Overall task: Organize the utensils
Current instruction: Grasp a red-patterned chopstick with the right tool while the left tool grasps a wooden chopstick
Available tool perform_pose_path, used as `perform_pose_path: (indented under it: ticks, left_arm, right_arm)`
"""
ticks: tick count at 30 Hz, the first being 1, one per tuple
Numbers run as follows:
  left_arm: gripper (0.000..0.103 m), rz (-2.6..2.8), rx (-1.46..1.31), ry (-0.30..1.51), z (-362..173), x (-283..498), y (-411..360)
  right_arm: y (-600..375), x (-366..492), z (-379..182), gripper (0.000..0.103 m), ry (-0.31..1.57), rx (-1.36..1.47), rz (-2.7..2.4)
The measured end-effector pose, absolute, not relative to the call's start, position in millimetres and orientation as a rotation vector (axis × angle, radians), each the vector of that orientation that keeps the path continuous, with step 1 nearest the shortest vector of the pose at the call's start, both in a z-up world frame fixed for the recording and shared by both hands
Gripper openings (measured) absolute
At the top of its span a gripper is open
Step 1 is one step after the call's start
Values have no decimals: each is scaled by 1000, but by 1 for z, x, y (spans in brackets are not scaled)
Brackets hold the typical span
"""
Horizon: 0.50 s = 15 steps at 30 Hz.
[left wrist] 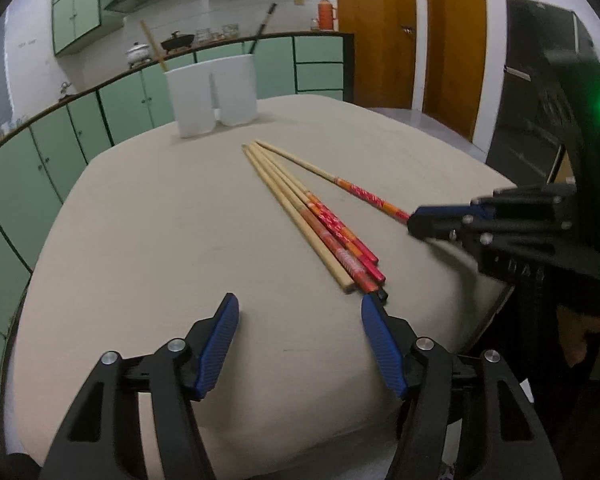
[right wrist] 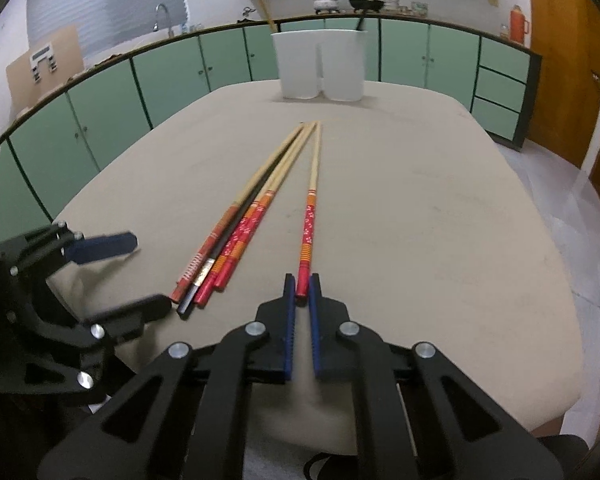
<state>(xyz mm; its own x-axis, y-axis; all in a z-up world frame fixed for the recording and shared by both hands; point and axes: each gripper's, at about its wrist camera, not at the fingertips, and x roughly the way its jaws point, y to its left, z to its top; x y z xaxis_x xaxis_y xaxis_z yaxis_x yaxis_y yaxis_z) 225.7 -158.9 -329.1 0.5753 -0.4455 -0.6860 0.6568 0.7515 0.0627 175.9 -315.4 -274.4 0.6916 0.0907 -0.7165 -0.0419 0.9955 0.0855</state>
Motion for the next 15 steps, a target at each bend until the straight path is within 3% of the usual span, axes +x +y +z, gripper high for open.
perform_pose_path:
  ticks: [15]
  left_arm:
    - [63,-588,266,727,-331,244,-158]
  right_arm:
    - [-326,172,-277,5,804,88,61]
